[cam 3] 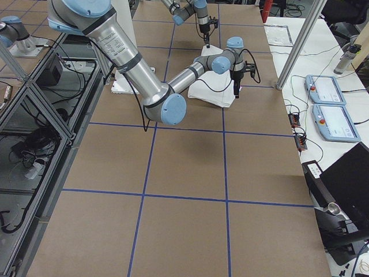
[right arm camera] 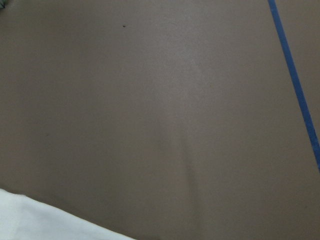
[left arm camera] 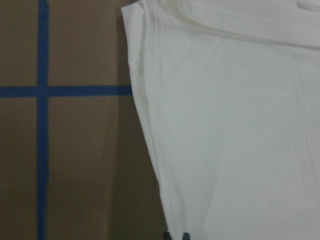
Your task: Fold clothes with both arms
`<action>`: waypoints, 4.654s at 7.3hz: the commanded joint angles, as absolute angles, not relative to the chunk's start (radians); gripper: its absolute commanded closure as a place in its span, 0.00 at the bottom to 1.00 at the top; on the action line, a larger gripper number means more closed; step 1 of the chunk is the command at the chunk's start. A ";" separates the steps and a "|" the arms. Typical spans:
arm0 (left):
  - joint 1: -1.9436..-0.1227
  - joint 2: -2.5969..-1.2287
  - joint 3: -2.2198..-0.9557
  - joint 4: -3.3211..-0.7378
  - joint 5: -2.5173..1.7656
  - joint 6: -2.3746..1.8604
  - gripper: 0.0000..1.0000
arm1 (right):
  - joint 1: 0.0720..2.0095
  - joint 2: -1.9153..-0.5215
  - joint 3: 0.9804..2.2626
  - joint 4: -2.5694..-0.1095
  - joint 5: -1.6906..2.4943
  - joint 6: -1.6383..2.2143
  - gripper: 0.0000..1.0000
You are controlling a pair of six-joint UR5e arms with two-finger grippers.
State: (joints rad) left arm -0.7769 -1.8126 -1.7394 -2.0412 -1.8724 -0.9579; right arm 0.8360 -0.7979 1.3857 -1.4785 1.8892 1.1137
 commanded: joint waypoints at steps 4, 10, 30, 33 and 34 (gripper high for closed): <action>-1.011 -2.200 -1.150 -2.028 -1.820 -0.634 1.00 | 0.827 -0.787 1.420 -1.480 1.917 1.112 0.00; -1.052 -2.119 -1.317 -2.069 -1.997 -0.603 0.00 | 0.706 -0.577 1.112 -1.261 1.809 1.234 0.00; -1.048 -2.069 -1.358 -2.072 -1.999 -0.629 0.00 | 0.578 -0.431 0.716 -0.877 1.539 1.075 0.52; -1.048 -2.069 -1.358 -2.071 -1.999 -0.629 0.00 | 0.578 -0.431 0.716 -0.876 1.539 1.077 1.00; -1.048 -2.069 -1.358 -2.071 -1.999 -0.629 0.00 | 0.580 -0.431 0.716 -0.876 1.539 1.078 1.00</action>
State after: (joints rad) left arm -1.0477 -2.0693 -1.3575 -2.0714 -1.9988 -0.6289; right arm 0.5789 -0.4316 0.7164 -0.8765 1.5386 1.0768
